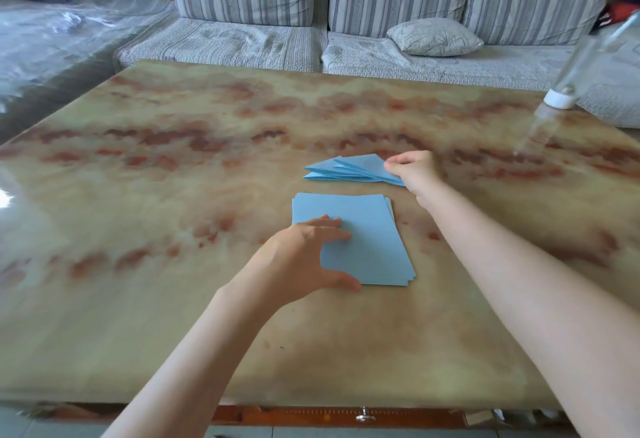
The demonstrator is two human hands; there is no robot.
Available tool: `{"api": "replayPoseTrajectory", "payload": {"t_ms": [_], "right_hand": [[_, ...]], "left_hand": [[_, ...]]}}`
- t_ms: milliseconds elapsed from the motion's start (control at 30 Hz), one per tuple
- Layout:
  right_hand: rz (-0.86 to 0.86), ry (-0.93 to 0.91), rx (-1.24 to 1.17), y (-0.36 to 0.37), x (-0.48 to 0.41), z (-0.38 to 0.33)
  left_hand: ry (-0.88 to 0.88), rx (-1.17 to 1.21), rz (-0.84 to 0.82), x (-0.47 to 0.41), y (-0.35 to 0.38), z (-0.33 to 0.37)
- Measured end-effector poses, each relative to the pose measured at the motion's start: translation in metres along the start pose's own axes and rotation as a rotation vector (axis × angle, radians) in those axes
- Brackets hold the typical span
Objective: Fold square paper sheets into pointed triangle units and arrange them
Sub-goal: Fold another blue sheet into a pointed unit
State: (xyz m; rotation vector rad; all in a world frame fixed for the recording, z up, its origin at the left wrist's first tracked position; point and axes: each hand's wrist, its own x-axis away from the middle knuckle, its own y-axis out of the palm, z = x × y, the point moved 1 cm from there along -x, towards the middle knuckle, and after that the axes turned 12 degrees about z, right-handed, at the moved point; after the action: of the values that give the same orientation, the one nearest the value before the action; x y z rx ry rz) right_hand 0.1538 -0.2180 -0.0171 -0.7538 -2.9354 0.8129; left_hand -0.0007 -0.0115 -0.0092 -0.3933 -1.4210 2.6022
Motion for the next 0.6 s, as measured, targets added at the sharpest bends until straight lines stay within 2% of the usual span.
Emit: {"api": "replayPoseTrajectory", "payload": {"t_ms": [100,333,467,533,600], "right_hand": [[0.030,-0.119,0.150,0.002,-0.003,-0.002],[0.032,-0.180,0.013,-0.021,0.007,-0.005],[0.110,-0.332,0.007,-0.035,0.039,-0.005],[0.036,-0.386,0.019,-0.038,0.063,-0.002],[-0.129,-0.379,0.071,-0.036,0.085,0.004]], "left_hand": [[0.006,0.000,-0.001,0.000,-0.001,-0.002],[-0.012,0.045,-0.006,0.000,-0.005,-0.003],[-0.007,0.071,0.013,0.000,-0.005,-0.002],[-0.009,0.080,0.016,0.000,-0.006,-0.003],[-0.006,0.112,0.031,0.000,-0.006,-0.004]]}}
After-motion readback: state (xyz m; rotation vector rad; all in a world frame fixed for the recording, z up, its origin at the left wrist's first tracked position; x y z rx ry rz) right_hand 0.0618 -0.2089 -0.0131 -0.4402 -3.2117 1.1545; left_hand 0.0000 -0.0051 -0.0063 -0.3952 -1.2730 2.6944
